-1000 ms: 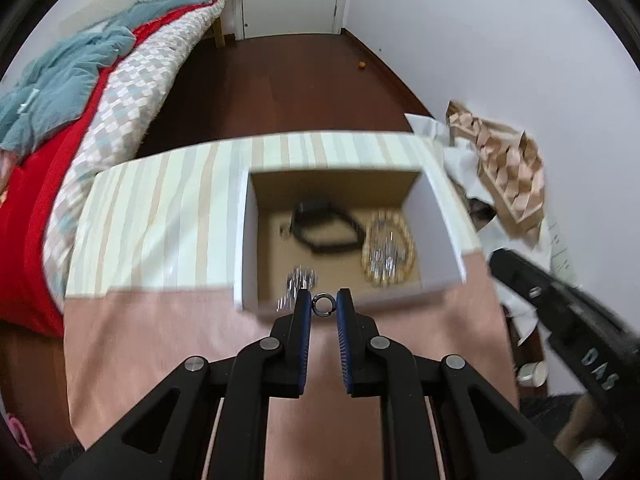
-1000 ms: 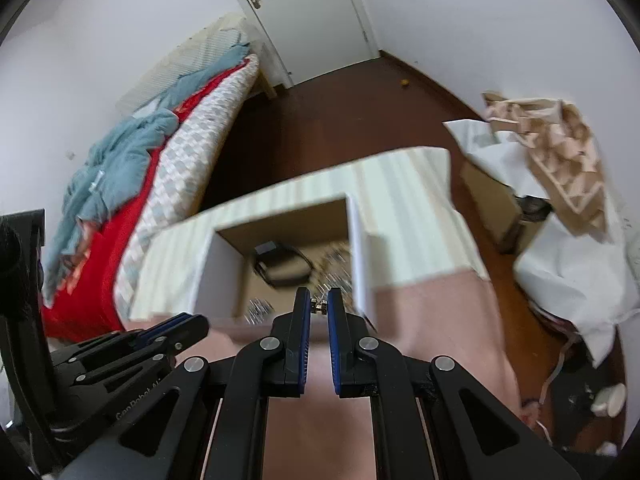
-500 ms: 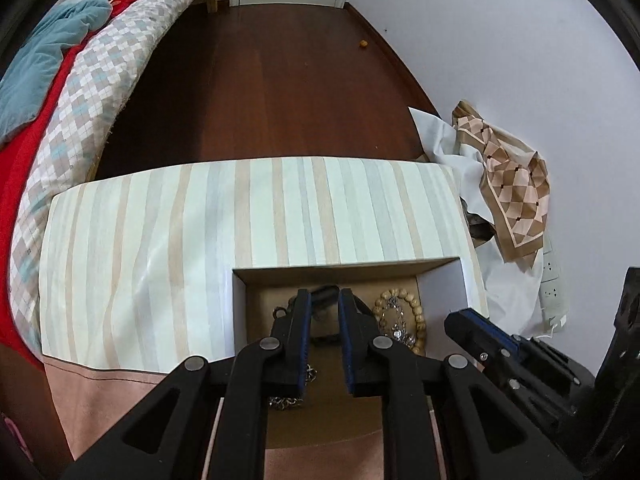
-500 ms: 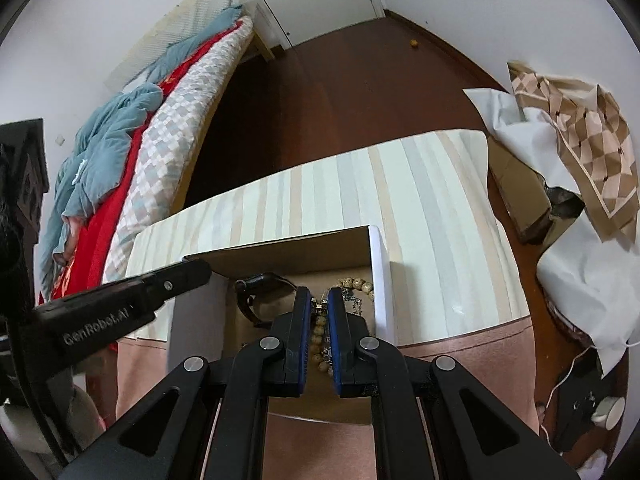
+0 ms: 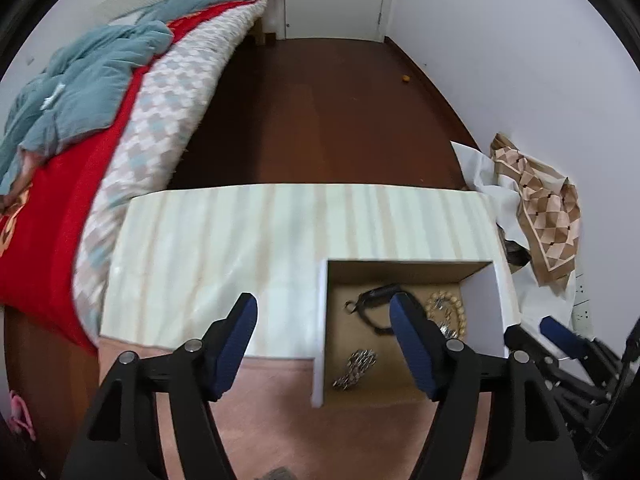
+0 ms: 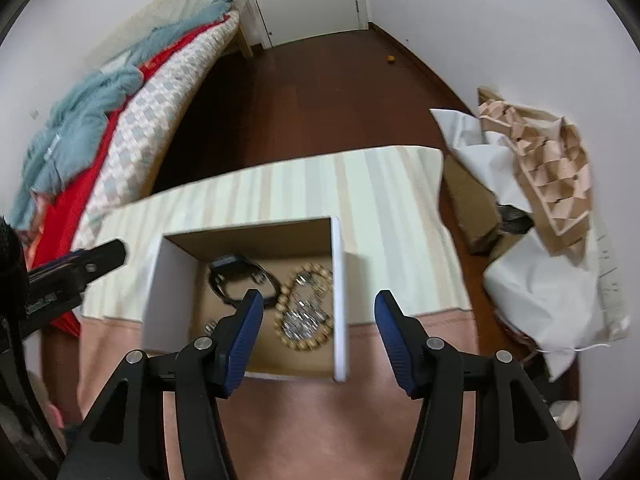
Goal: Organize jewelry
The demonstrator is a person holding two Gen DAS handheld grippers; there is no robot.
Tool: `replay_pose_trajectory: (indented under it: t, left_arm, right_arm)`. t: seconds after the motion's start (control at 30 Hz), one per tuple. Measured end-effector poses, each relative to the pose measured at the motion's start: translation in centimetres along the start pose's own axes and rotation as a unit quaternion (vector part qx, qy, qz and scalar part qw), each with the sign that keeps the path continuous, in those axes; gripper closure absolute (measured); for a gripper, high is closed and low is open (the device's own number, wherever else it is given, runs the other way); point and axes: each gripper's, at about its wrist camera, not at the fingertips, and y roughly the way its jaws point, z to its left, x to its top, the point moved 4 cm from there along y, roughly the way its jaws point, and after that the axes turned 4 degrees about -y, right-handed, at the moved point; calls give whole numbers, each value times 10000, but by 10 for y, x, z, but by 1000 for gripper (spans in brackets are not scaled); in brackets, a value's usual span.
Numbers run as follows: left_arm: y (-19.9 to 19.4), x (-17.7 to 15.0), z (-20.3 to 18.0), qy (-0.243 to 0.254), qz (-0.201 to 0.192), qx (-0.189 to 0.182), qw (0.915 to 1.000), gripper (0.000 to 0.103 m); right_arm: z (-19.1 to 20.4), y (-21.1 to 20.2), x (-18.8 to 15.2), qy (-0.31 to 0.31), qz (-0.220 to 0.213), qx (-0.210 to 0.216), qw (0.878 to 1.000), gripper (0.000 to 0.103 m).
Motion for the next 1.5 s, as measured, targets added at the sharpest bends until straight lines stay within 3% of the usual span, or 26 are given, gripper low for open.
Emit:
replay_pose_trajectory:
  t: [0.1, 0.2, 0.3, 0.33, 0.5, 0.73, 1.5]
  left_arm:
    - [-6, -14, 8, -18, 3, 143, 9999, 35]
    - [-11, -28, 14, -25, 27, 338, 9994, 18]
    - [-19, -40, 15, 32, -25, 494, 9988, 15]
    - [-22, -43, 15, 51, -39, 517, 9986, 9]
    - [-39, -56, 14, 90, -147, 635, 9978, 2]
    - [-71, -69, 12, 37, -288, 541, 9981, 1]
    - [-229, -100, 10, 47, -1168, 292, 9927, 1]
  right_arm:
    - [1, -4, -9, -116, 106, -247, 9996, 32]
    - [1, -9, -19, -160, 203, -376, 9990, 22]
    - [0, -16, -27, -186, 248, -549, 9980, 7]
    - [-1, -19, -30, -208, 253, -626, 9975, 4]
    - [-2, -42, -39, -262, 149, -897, 9955, 1]
    - [1, -87, -47, -310, -130, -1055, 9938, 0]
    - [29, -271, -77, -408, -1207, -793, 9887, 0]
